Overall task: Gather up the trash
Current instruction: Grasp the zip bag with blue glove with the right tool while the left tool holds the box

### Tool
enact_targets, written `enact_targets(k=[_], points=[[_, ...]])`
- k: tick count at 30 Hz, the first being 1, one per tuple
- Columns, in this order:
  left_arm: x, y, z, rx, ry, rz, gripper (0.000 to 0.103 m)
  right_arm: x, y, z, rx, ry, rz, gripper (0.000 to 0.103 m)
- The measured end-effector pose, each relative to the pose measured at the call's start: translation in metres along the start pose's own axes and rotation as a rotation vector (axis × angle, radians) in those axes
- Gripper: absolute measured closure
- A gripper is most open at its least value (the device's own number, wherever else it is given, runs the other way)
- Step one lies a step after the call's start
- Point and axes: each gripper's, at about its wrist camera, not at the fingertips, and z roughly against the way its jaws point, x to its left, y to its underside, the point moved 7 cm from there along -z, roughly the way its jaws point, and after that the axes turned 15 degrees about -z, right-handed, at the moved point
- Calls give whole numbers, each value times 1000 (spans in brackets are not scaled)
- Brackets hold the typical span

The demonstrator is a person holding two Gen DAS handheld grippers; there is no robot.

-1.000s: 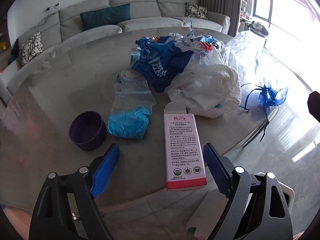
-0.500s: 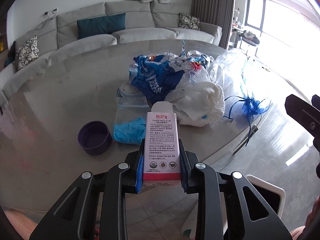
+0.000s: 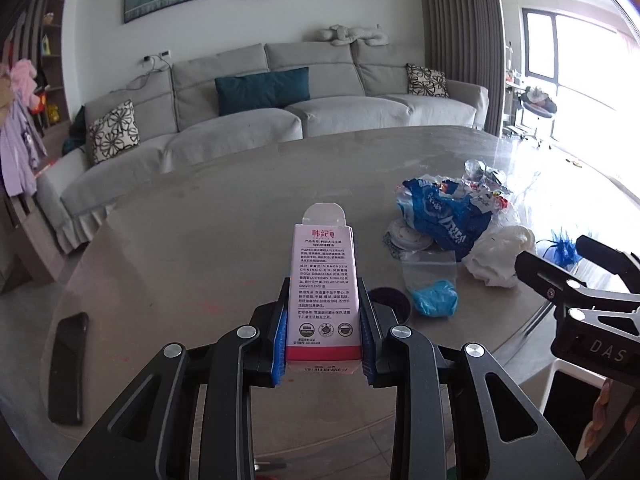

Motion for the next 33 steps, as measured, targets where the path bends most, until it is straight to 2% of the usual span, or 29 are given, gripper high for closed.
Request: enact_targets(k=[2, 6, 11, 13, 15, 17, 18, 20, 25, 26, 28, 33], points=[[10, 1, -2, 5, -2, 12, 75, 6, 7, -21, 49, -4, -28, 5], [22, 6, -3, 7, 6, 24, 75, 15, 21, -45, 45, 61, -11, 5], [28, 10, -8, 4, 13, 27, 75, 27, 38, -61, 56, 87, 32, 5], [31, 11, -9, 3, 18, 33, 75, 31, 43, -66, 59, 101, 52, 12], [33, 13, -8, 5, 28, 35, 75, 33, 47, -71, 78, 91, 56, 29], [34, 14, -8, 4, 33, 38, 75, 33, 51, -76, 100, 92, 53, 41], [36, 15, -8, 4, 36, 39, 75, 33, 52, -76, 107, 80, 41, 43], [37, 15, -8, 1, 33, 42, 75, 31, 51, -70, 87, 74, 22, 43], [41, 18, -7, 0, 37, 46, 75, 36, 52, -77, 119, 85, 64, 43], [42, 18, -6, 0, 38, 49, 75, 39, 52, -77, 112, 91, 77, 44], [42, 17, -5, -3, 36, 48, 75, 42, 53, -77, 109, 82, 83, 56], [42, 16, -1, -10, 32, 44, 75, 41, 53, -78, 111, 88, 91, 59]])
